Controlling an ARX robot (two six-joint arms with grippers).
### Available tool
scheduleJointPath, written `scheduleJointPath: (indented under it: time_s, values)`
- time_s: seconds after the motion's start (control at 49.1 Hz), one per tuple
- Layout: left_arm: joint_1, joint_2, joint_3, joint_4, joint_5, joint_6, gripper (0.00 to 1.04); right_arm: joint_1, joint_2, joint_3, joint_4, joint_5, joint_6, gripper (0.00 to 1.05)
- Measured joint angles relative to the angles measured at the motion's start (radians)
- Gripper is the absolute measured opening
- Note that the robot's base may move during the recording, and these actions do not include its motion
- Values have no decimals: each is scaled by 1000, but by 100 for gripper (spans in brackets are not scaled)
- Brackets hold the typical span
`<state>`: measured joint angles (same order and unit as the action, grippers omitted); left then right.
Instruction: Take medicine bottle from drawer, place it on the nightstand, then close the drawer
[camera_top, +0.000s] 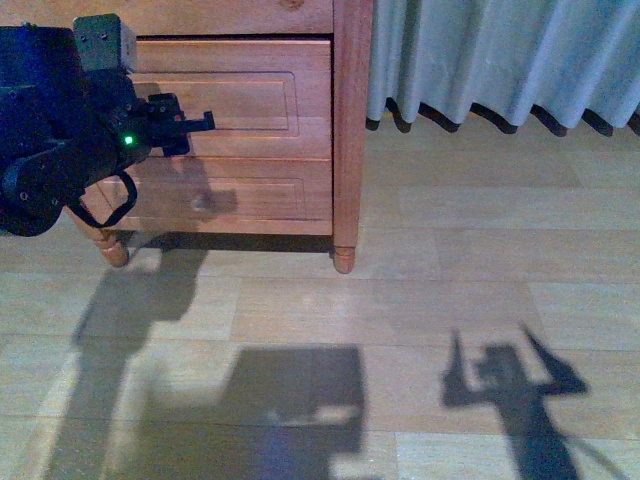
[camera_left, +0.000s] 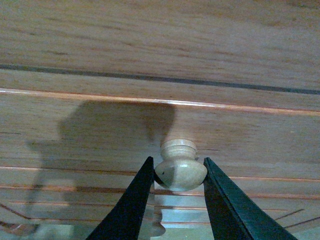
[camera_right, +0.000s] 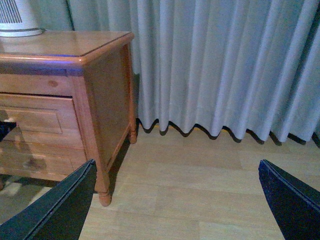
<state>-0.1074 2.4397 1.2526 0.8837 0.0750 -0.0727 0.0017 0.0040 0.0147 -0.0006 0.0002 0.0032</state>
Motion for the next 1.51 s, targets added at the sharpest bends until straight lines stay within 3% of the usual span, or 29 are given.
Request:
scheduleJointPath:
  time_s: [0.224,0.875,1.12,1.507]
  values:
    - [0,-1,-34,46,-5,6,26,0,0,0,0,0,0,98]
    - [14,-252,-720,385,0,-34,26,0,0,0,0,0,0,98]
    - [14,-298,-888,464,-3,-63,26,0,0,0,0,0,0,98]
    - [-83,-356,-1015,509,-100,-162,26,0,0,0,0,0,0,98]
